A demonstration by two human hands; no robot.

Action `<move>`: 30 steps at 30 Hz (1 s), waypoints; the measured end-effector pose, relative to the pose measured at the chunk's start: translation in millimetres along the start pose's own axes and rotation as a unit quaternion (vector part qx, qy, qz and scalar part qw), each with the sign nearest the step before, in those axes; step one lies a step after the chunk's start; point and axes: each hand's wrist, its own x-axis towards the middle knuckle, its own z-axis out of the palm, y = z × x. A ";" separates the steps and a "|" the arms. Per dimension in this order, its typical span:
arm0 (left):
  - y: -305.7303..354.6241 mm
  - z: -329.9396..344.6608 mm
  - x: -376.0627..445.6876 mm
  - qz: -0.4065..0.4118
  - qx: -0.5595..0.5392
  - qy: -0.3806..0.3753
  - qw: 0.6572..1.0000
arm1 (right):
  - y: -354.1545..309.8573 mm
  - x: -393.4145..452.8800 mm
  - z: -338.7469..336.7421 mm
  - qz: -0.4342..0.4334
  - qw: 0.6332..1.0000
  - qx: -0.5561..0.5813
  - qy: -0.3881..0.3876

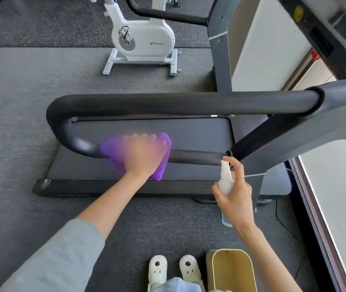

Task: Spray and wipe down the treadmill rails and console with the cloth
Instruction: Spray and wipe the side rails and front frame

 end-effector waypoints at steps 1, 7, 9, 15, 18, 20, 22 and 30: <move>15.9 1.0 1.0 0.004 -0.004 -0.011 1.000 | 0.8 -0.3 -0.8 -0.001 1.000 -0.002 0.004; 110.4 10.9 3.8 0.046 -0.040 -0.047 0.997 | 8.9 -3.7 -19.4 0.004 0.999 0.012 0.044; 147.6 11.6 1.8 0.056 -0.060 -0.057 0.995 | 11.4 -7.3 -26.1 0.002 0.998 0.010 0.058; 142.6 17.4 -5.0 0.142 -0.064 -0.027 0.987 | 17.5 -16.1 -31.1 -0.006 0.998 -0.009 0.060; 87.1 15.2 -0.3 0.158 -0.058 -0.004 0.986 | 14.6 -14.8 -27.4 -0.011 0.999 -0.001 0.036; 47.7 13.0 2.6 0.123 -0.042 0.033 0.991 | 12.2 -12.1 -23.3 -0.009 0.999 0.004 0.031; 25.4 13.3 2.0 0.096 -0.036 0.058 0.993 | 12.8 -10.0 -20.1 -0.007 1.000 0.002 0.029; 105.2 17.1 1.3 0.033 -0.061 -0.006 0.998 | 16.4 -5.1 -20.6 0.026 0.999 -0.008 0.039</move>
